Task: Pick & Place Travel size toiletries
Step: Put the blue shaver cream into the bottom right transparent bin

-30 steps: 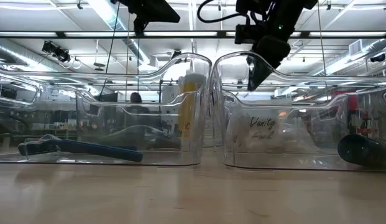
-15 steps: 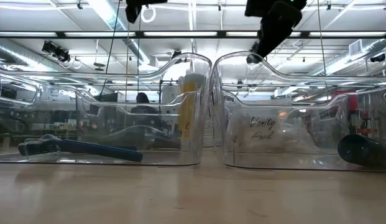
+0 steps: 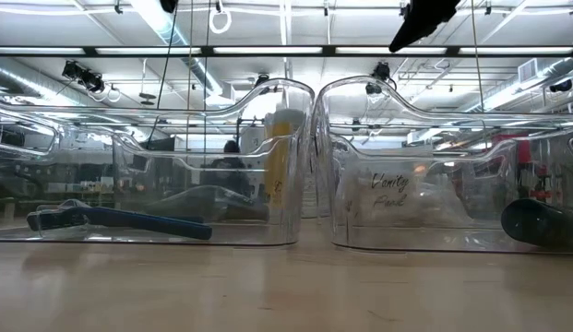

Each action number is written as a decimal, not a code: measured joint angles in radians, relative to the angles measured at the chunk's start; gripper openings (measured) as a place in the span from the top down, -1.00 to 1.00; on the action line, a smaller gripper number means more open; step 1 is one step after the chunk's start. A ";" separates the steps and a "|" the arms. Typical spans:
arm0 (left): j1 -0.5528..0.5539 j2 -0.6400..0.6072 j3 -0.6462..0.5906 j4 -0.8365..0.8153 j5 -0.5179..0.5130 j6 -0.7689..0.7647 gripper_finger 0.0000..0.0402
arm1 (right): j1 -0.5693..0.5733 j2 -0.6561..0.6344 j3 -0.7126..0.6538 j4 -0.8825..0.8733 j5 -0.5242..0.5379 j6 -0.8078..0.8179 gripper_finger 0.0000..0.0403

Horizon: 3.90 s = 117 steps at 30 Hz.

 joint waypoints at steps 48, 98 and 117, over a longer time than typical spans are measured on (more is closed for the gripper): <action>0.000 -0.022 0.000 -0.023 -0.038 0.008 0.95 | -0.594 -0.053 -0.219 -0.072 -0.198 -0.135 0.94; 0.000 -0.022 0.000 -0.024 -0.113 -0.007 0.95 | -0.628 0.270 -0.137 0.352 -0.432 0.113 1.00; 0.000 -0.022 0.000 -0.023 -0.113 -0.008 0.93 | -0.537 0.406 -0.135 0.469 -0.400 0.257 1.00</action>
